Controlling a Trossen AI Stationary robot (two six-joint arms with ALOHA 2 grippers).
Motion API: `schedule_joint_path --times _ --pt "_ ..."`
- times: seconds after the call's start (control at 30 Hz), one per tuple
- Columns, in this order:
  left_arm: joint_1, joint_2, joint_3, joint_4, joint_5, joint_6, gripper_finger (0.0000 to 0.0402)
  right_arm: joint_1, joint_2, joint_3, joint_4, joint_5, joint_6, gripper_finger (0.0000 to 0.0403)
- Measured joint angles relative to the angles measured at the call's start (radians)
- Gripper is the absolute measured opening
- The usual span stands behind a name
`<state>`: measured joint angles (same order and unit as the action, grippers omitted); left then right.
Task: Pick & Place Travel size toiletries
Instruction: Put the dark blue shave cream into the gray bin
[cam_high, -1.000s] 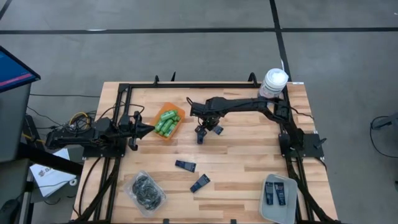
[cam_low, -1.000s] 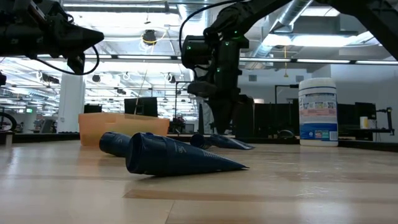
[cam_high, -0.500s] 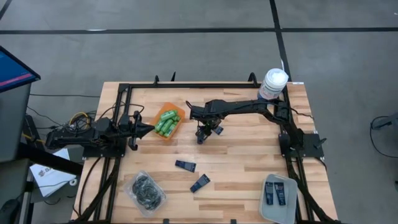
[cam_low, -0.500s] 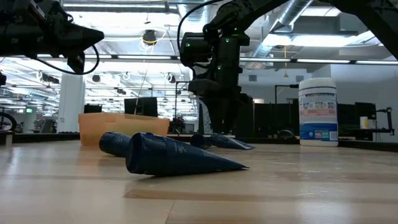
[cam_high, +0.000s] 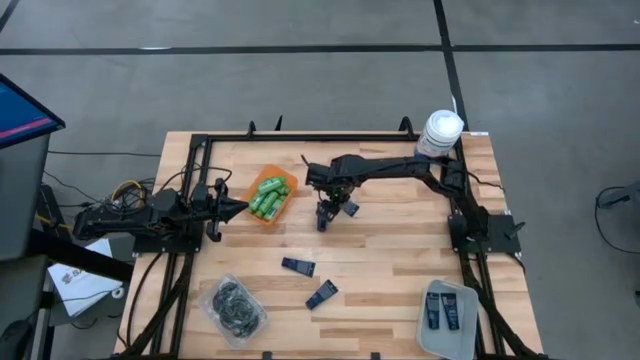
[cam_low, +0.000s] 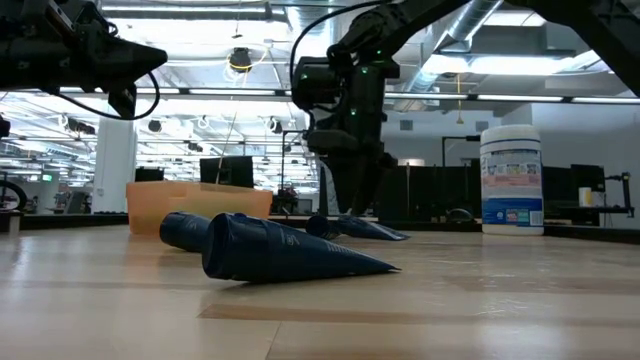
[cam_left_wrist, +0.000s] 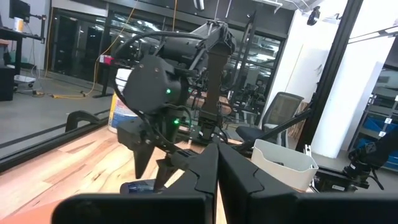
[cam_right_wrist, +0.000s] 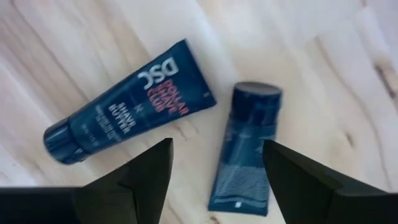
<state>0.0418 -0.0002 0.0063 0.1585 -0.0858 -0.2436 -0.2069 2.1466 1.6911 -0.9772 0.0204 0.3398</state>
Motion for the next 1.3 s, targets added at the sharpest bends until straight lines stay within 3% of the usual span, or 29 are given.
schedule_joint_path --times 0.33,0.67,1.3 --pt "0.000 0.000 0.000 0.000 0.004 0.000 0.0002 -0.079 0.009 0.001 0.031 -0.032 -0.086 0.0238" --pt "0.000 0.000 0.000 0.000 0.004 0.000 0.0002 -0.062 0.035 -0.018 0.113 -0.046 -0.130 0.0238" --pt "0.000 0.000 0.000 0.000 -0.001 0.000 0.0002 -0.084 0.032 -0.094 0.100 -0.048 -0.166 0.0211"
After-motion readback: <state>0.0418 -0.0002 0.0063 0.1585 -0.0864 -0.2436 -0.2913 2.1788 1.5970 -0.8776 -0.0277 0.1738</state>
